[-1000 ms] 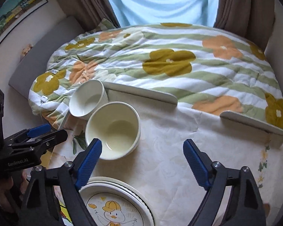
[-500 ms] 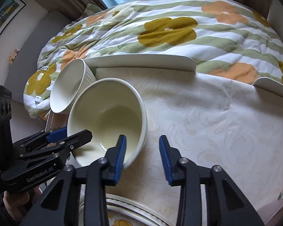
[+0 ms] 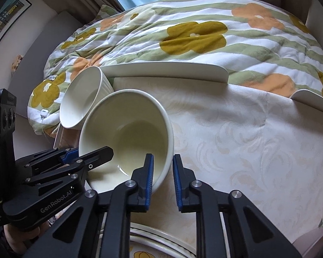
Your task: Organize plates and bowls
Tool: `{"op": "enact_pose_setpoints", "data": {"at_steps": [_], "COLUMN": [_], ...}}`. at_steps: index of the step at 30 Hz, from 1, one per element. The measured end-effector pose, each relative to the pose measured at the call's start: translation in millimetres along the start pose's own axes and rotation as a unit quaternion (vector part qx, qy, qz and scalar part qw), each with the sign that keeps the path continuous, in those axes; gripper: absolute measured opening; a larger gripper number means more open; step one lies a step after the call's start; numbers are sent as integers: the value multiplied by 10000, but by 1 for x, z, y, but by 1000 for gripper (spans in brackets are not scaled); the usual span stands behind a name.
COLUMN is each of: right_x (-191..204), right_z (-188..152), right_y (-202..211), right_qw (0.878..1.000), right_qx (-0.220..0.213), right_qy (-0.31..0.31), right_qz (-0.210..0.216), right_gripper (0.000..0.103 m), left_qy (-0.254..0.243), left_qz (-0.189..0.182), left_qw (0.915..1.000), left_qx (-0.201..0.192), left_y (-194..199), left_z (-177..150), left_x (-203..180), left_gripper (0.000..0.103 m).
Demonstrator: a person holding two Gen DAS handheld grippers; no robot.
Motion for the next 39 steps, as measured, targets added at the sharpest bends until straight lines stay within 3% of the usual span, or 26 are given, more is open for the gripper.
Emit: {"op": "enact_pose_setpoints", "data": {"at_steps": [6, 12, 25, 31, 39], "right_x": [-3, -20, -107, -162, -209], "right_z": [-5, -16, -82, -124, -170], "right_y": [29, 80, 214, 248, 246], "right_qw": [9998, 9988, 9944, 9941, 9930], "right_qx": [-191, -482, -1044, -1016, -832], "right_qy": [-17, -55, 29, -198, -733], "right_qz": [27, 32, -188, -319, -396], "right_gripper": [16, 16, 16, 16, 16], "left_qy": [-152, -377, -798, -892, -1264], "left_qz": [52, 51, -85, -299, -421], "left_qw": [9998, 9985, 9927, 9925, 9908], "left_qx": [-142, -404, -902, -784, -240], "left_y": [25, 64, 119, 111, 73], "left_z": [-1, -8, -62, -97, -126], "left_x": [-22, -70, -241, -306, -355], "left_gripper": [19, 19, 19, 19, 19]}}
Point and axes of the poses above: each gripper's, at about its wrist camera, not at the fingertips, and y roughly against the way its jaws point, x to its left, z to its top, the point moved 3 cm from there along -y, roughly the way its jaws point, and after that the axes turned 1 degree about -y, right-handed, at the moved point
